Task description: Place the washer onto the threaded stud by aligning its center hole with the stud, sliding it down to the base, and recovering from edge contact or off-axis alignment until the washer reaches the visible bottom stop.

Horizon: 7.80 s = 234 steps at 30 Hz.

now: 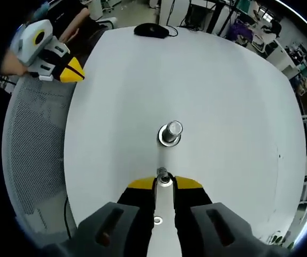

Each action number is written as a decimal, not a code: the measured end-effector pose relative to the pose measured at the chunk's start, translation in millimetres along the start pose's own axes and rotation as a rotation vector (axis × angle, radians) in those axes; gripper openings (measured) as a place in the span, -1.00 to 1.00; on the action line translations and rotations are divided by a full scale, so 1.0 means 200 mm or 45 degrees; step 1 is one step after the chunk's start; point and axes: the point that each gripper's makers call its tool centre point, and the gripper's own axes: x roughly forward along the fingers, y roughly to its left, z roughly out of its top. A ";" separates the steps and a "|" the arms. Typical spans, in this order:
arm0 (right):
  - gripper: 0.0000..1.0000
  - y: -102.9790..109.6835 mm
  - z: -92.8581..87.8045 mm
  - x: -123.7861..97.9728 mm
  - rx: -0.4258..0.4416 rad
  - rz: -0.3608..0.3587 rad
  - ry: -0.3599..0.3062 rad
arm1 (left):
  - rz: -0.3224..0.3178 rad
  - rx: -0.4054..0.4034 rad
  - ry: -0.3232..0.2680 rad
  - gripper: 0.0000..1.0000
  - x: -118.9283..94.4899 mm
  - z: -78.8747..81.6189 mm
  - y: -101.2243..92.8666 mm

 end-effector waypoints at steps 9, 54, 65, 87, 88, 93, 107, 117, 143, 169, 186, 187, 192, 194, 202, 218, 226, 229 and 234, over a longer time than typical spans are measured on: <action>-0.73 0.00 -0.01 0.06 -0.004 0.022 0.030 | 0.001 -0.002 0.004 -1.00 0.00 0.00 0.00; -0.45 0.04 -0.21 0.15 0.146 -0.021 -0.004 | 0.004 -0.003 -0.007 -1.00 0.01 -0.01 0.01; -0.48 0.21 -0.32 0.13 0.170 0.070 -0.008 | 0.010 -0.005 -0.007 -1.00 0.00 -0.01 0.02; -0.61 0.28 -0.38 0.17 -0.119 0.110 0.136 | 0.006 -0.004 -0.009 -1.00 0.00 -0.01 0.01; -0.61 0.28 -0.38 0.17 -0.106 0.109 0.142 | 0.007 -0.005 -0.009 -1.00 0.00 -0.01 0.02; -0.61 0.27 -0.39 0.17 -0.136 0.117 0.160 | 0.007 -0.006 -0.008 -1.00 0.00 -0.01 0.02; -0.70 0.27 -0.38 0.17 -0.103 0.095 0.114 | 0.010 -0.006 -0.008 -1.00 0.00 -0.01 0.02; -0.71 0.27 -0.38 0.17 0.019 0.062 0.110 | 0.015 -0.007 -0.010 -1.00 0.00 -0.01 0.02; -0.72 0.20 -0.24 0.02 0.376 -0.063 -0.192 | 0.016 -0.005 -0.005 -1.00 0.01 -0.01 0.02; -0.72 -0.04 -0.02 -0.02 0.341 -0.174 -0.214 | 0.014 -0.012 -0.022 -1.00 0.00 -0.01 0.02; -0.72 -0.04 -0.06 0.12 0.317 -0.116 -0.138 | 0.011 -0.015 -0.027 -1.00 0.00 0.00 0.02; -0.72 -0.04 -0.07 0.14 0.324 -0.110 -0.127 | 0.011 -0.015 -0.027 -1.00 0.00 0.00 0.02; -0.72 -0.03 -0.09 0.20 0.306 -0.105 -0.090 | 0.010 -0.015 -0.025 -1.00 0.00 -0.01 0.02; -0.72 -0.04 -0.09 0.21 0.310 -0.101 -0.086 | 0.010 -0.016 -0.028 -1.00 0.01 0.00 0.02; -0.67 -0.01 -0.09 0.21 0.322 -0.101 -0.125 | 0.009 -0.018 -0.028 -1.00 0.00 -0.01 0.02; -0.60 0.13 -0.25 0.12 0.451 -0.093 -0.200 | 0.014 -0.013 -0.018 -1.00 0.01 -0.01 0.03; -0.60 0.15 -0.37 0.09 0.504 -0.126 -0.194 | 0.015 -0.013 -0.016 -1.00 0.01 -0.01 0.03; -0.59 0.15 -0.42 0.08 0.530 -0.129 -0.189 | 0.014 -0.013 -0.018 -1.00 0.00 -0.01 0.02; -0.57 0.12 -0.52 0.09 0.566 -0.136 -0.153 | 0.014 -0.013 -0.017 -1.00 0.00 -0.01 0.02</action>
